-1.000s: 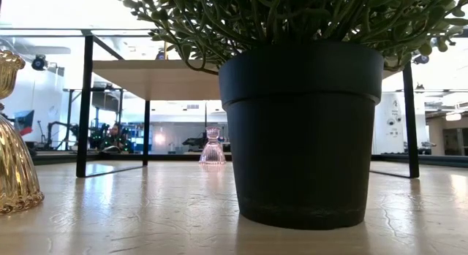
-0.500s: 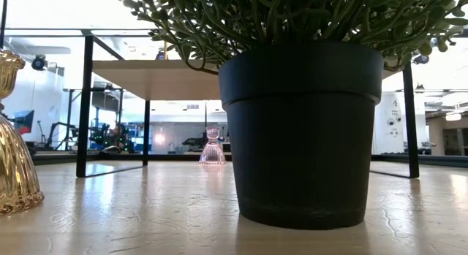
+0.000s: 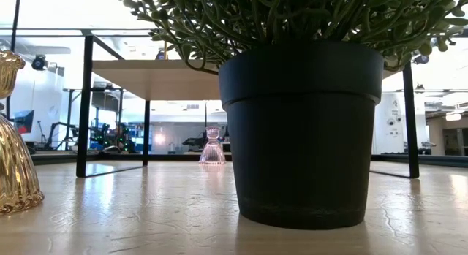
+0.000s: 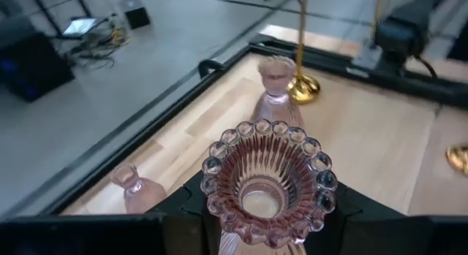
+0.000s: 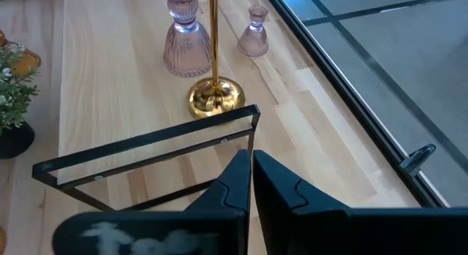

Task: Pick & Place candle stick holders
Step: Put the bottom pink vase on the shelf

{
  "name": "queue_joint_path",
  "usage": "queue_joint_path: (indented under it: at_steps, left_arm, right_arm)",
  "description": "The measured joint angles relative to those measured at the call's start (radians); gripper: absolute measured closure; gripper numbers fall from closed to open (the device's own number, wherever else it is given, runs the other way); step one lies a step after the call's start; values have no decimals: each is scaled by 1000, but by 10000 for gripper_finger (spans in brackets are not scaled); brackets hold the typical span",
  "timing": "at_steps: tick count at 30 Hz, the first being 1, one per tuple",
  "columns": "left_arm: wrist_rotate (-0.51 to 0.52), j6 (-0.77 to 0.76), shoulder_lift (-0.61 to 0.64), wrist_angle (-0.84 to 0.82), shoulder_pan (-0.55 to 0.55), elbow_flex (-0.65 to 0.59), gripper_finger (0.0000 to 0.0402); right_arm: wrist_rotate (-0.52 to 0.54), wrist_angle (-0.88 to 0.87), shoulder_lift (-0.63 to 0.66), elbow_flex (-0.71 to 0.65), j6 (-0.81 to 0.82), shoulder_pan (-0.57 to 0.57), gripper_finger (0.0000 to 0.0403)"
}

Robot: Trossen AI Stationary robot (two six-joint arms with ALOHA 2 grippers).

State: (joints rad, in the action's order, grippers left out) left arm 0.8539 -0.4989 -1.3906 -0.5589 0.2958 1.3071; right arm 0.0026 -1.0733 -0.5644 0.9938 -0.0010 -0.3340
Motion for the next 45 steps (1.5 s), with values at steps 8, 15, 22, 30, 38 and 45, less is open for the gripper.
queue_joint_path:
  at_steps: [8, 15, 22, 30, 38, 45]
  left_arm:
    - [21, -172, -39, -50, 1, -1, 268]
    - [188, -415, -70, -203, 19, -3, 268]
    - [203, -463, -131, -201, -9, -3, 268]
    - [180, -497, -159, -207, -50, -3, 268]
    - [148, -496, -159, -212, -91, -3, 268]
    - [134, -490, -173, -211, -118, -5, 268]
  right_arm:
    - [0, 0, 0, 0, 0, 0, 390]
    - [0, 0, 0, 0, 0, 0, 390]
    - [0, 0, 0, 0, 0, 0, 390]
    - [0, 0, 0, 0, 0, 0, 390]
    - [0, 0, 0, 0, 0, 0, 390]
    - [0, 0, 0, 0, 0, 0, 390]
